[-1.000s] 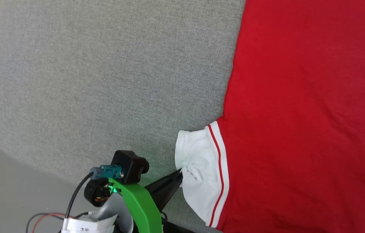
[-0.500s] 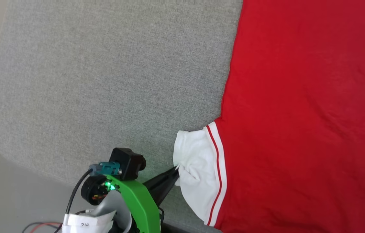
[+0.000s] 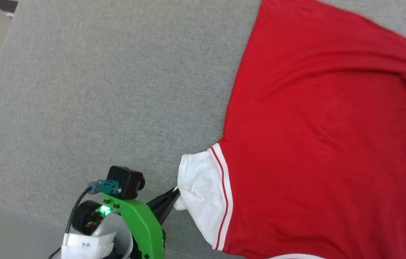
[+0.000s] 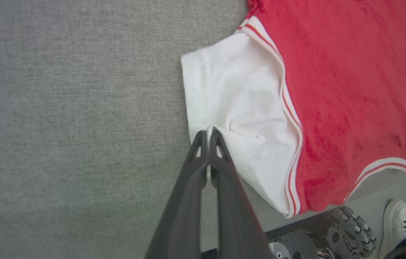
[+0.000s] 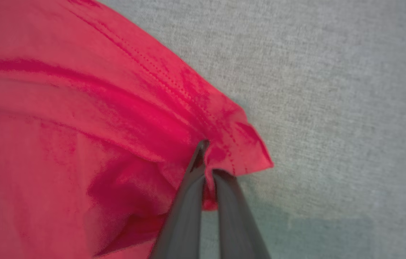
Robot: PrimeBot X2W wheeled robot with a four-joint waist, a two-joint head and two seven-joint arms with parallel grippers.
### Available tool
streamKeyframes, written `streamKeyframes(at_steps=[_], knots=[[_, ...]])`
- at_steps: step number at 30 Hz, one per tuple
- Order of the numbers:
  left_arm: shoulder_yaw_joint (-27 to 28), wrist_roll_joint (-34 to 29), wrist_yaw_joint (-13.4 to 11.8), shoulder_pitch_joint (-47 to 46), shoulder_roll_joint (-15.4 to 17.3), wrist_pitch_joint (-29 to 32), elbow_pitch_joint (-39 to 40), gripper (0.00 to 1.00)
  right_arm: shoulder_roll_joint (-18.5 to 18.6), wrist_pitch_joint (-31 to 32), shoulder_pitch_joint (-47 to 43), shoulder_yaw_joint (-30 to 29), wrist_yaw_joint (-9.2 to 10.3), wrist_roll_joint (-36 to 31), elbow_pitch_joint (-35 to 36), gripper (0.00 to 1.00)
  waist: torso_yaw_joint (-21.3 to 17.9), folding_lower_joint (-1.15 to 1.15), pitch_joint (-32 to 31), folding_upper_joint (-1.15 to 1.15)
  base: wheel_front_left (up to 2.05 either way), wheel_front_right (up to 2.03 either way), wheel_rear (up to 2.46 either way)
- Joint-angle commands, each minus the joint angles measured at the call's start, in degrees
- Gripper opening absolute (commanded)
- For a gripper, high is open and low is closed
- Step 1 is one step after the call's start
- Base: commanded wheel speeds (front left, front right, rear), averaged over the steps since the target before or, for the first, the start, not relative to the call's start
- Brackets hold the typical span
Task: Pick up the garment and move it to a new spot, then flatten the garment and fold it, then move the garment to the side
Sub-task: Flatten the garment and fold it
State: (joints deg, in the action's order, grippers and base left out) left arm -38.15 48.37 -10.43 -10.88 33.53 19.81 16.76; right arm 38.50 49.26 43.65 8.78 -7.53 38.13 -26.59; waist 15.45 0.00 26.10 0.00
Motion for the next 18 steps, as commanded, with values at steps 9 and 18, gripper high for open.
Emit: streamKeyframes(at_steps=[9,18], knots=[[0.45,0.71,-1.65,3.89,1.96,0.16,-2.52,0.0,-0.54,-4.99,-12.68,1.72,0.04,3.0,1.36,0.0,-8.57,0.0,-13.06,0.0,0.0,0.0,0.0],[0.45,2.13,-1.87,6.27,1.27,-1.05,-3.87,0.0,-0.43,-8.84,-23.7,-0.2,0.04,3.68,7.0,0.0,-10.77,0.0,-17.91,0.0,0.0,0.0,0.0]])
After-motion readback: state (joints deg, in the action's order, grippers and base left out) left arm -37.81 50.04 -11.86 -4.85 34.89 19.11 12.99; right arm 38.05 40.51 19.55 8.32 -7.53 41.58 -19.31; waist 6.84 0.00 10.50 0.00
